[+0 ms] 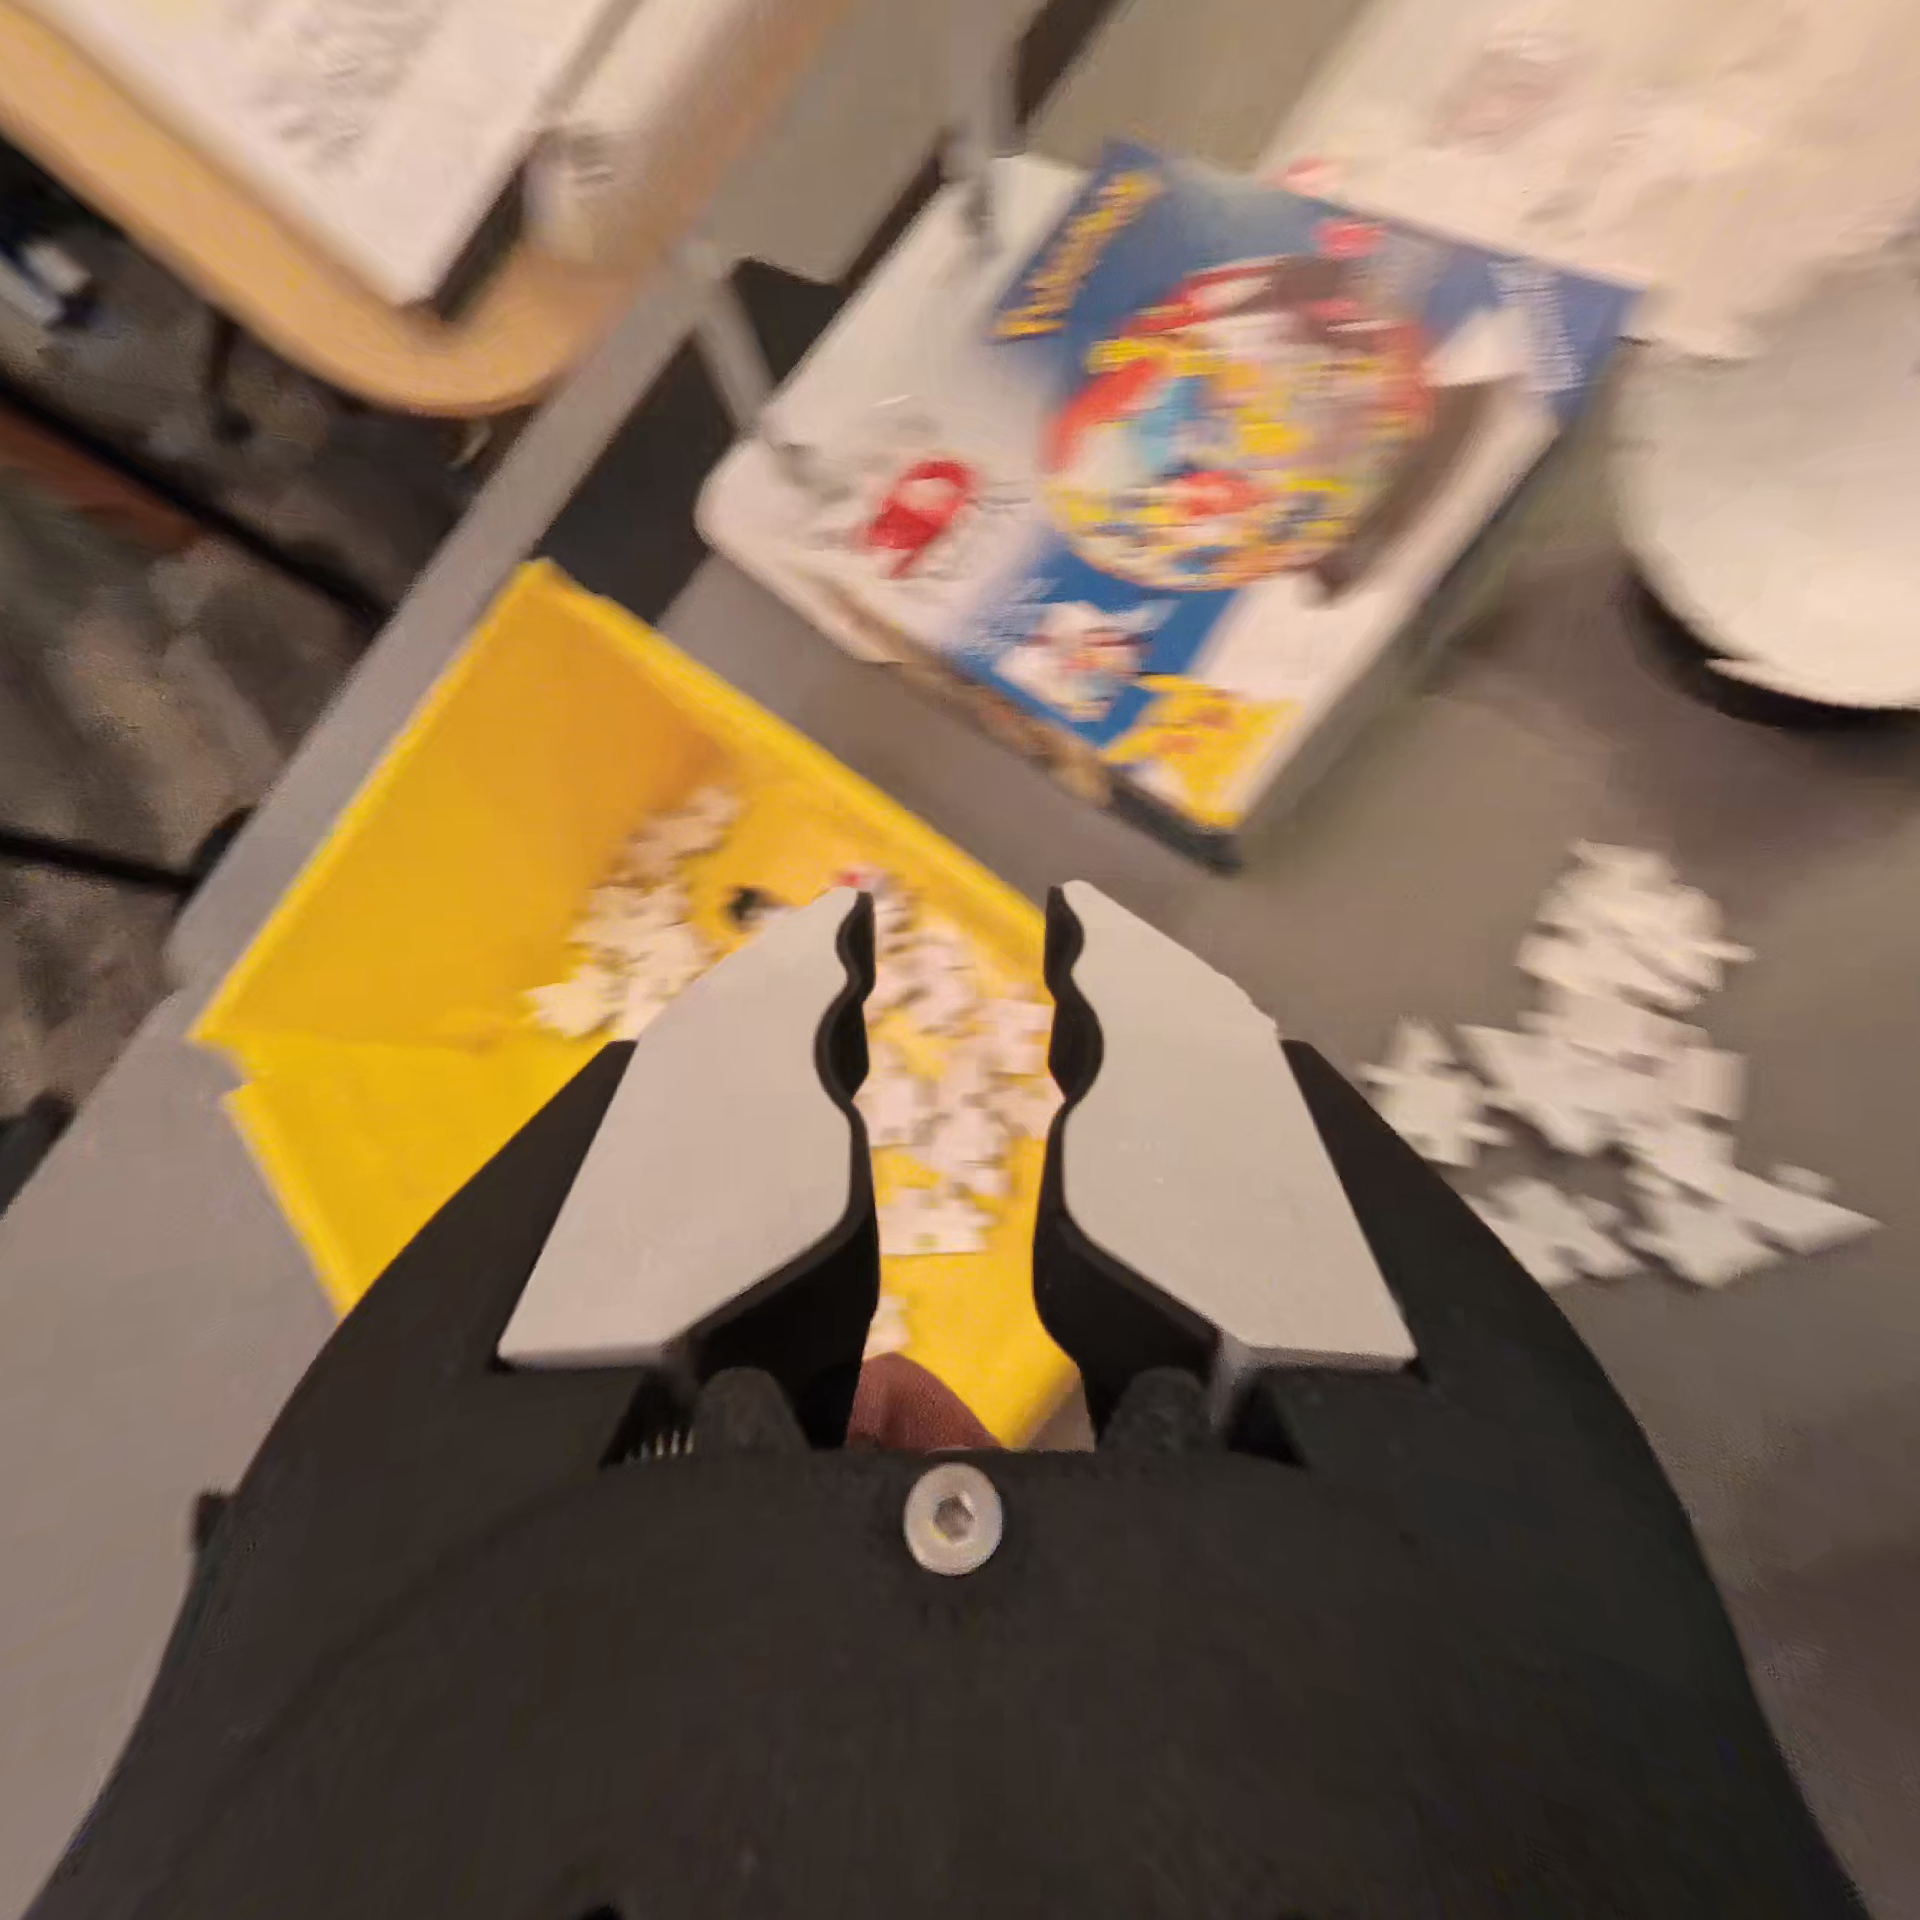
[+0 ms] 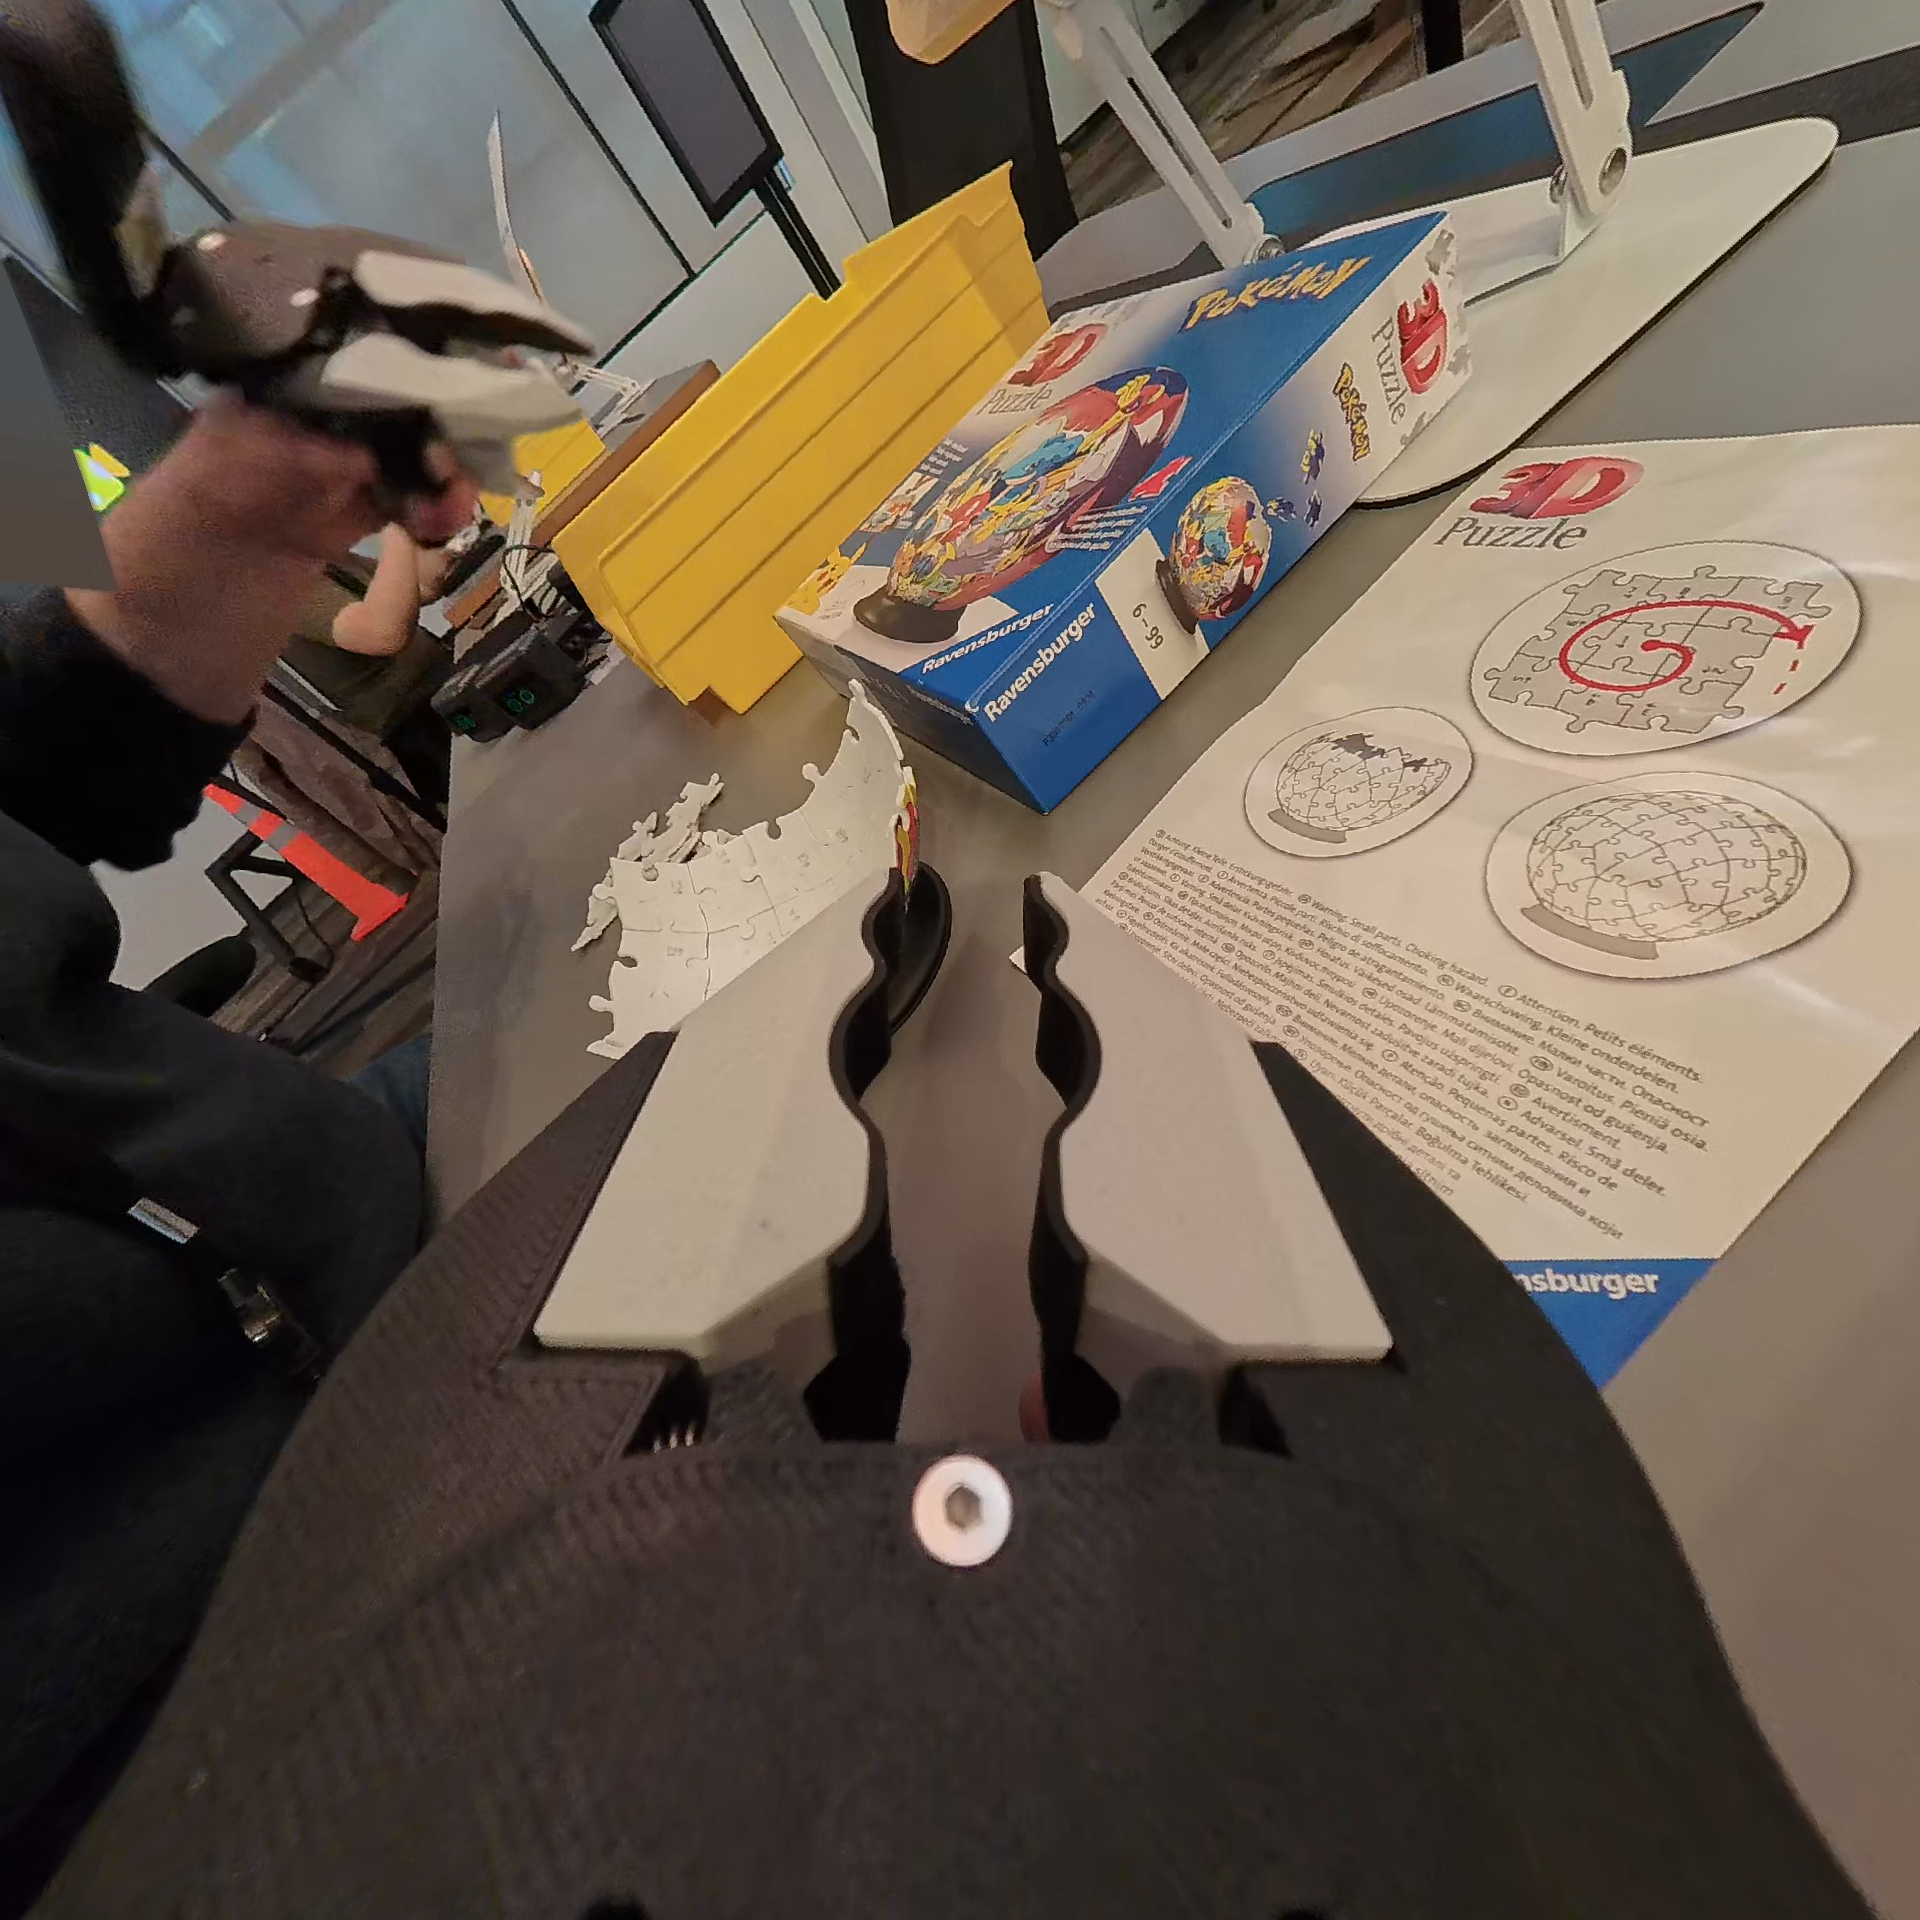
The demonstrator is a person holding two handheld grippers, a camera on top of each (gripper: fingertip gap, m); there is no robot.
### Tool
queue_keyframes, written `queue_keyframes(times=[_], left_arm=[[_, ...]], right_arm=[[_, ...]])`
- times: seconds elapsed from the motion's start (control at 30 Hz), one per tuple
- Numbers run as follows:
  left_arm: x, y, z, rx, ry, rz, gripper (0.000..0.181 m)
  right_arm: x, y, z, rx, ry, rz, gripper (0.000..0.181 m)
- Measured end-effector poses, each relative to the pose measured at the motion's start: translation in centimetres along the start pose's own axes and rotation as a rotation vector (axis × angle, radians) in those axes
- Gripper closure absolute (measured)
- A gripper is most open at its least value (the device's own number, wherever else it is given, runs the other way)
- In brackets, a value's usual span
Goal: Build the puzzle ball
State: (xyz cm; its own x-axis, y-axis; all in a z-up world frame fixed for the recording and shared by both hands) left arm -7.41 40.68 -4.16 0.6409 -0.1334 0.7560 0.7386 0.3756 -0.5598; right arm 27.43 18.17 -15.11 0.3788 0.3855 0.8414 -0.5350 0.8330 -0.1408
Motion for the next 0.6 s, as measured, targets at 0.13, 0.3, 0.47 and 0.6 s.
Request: queue_keyframes(times=[0.13, 0.3, 0.47, 0.6], left_arm=[[-3.3, 5.6, 6.8, 0.052, -0.187, 0.132, 0.141], [-6.8, 12.6, 8.3, 0.091, -0.266, 0.326, 0.136], [-8.7, 15.3, 7.9, 0.148, -0.19, 0.446, 0.14], [-8.9, 15.7, 8.3, 0.134, -0.296, 0.439, 0.147]], right_arm=[[0.1, -0.1, 0.0, 0.002, -0.003, -0.008, 0.16], [0.1, -0.2, 0.0, 0.003, -0.002, -0.016, 0.16], [0.2, -0.3, 0.1, 0.012, 0.0, -0.025, 0.16], [0.2, -0.4, 0.1, 0.02, 0.0, -0.035, 0.16]])
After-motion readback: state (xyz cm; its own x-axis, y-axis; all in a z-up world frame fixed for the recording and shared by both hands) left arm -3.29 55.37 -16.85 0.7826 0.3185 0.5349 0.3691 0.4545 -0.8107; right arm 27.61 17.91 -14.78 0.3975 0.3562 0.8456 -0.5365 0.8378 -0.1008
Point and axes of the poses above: each gripper's, where its closed fingertips meet, y out along the fingers, x out of its top, z = x × y across the jaws, the point moved 7 cm from there along -y, back along the fingers, and after that the axes turned 7 degrees about -z, right-handed, at the moved point
